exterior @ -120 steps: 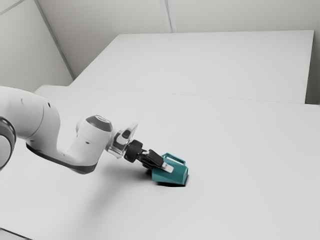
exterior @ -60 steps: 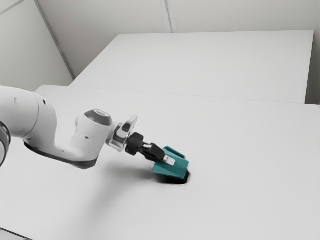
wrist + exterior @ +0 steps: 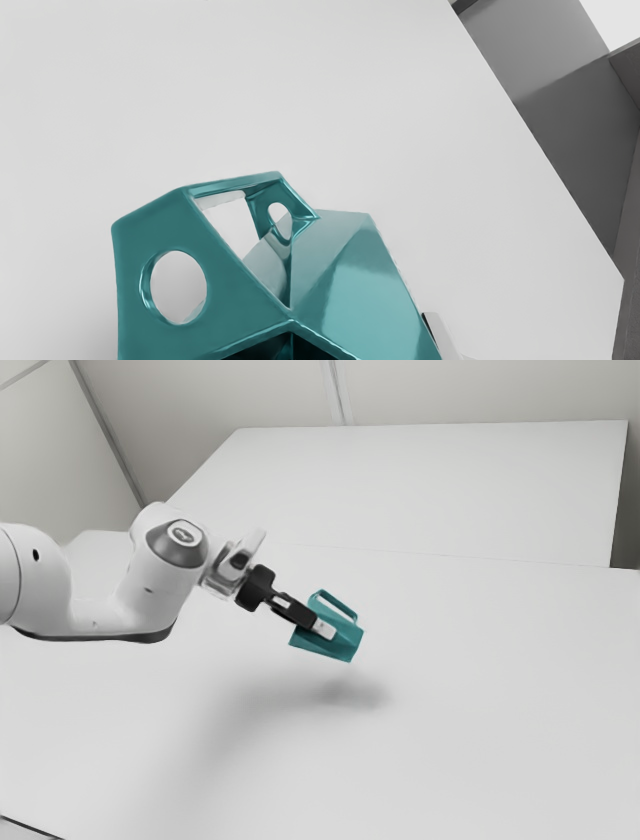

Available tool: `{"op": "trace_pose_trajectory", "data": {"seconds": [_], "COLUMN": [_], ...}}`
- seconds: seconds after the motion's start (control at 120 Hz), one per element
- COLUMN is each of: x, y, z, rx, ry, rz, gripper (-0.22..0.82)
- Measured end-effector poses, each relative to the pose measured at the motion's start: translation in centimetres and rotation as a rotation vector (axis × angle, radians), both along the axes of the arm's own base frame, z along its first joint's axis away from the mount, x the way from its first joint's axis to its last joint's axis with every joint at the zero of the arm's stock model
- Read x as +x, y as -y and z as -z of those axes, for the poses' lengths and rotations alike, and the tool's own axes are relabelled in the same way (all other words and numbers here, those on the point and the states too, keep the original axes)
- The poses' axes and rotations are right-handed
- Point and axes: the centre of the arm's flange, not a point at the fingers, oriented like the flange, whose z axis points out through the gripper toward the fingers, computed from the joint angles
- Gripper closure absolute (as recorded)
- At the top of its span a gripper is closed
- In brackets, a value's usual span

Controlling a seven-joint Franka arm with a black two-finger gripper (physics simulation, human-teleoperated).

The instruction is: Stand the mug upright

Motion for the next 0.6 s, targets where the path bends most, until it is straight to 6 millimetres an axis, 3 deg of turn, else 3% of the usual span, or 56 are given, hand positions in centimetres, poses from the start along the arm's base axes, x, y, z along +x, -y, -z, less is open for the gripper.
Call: {"op": "trace_pose_trajectory", "data": {"seconds": [0.133,0.283,0.442,0.6], "x": [0.9,1.5,1.6,1.0], "y": [-0.9,-2.2,-2.8,-1.9], "z": [-3.2,-5.4,-6.4,-6.5], "rx": [0.189,0.433,0.646,0.785], "ry": [0.073,0.113,0.12,0.109], "rz": [0.06,0.115,0.136,0.137], "gripper": [0.79,0.79,0.78,0.78]}}
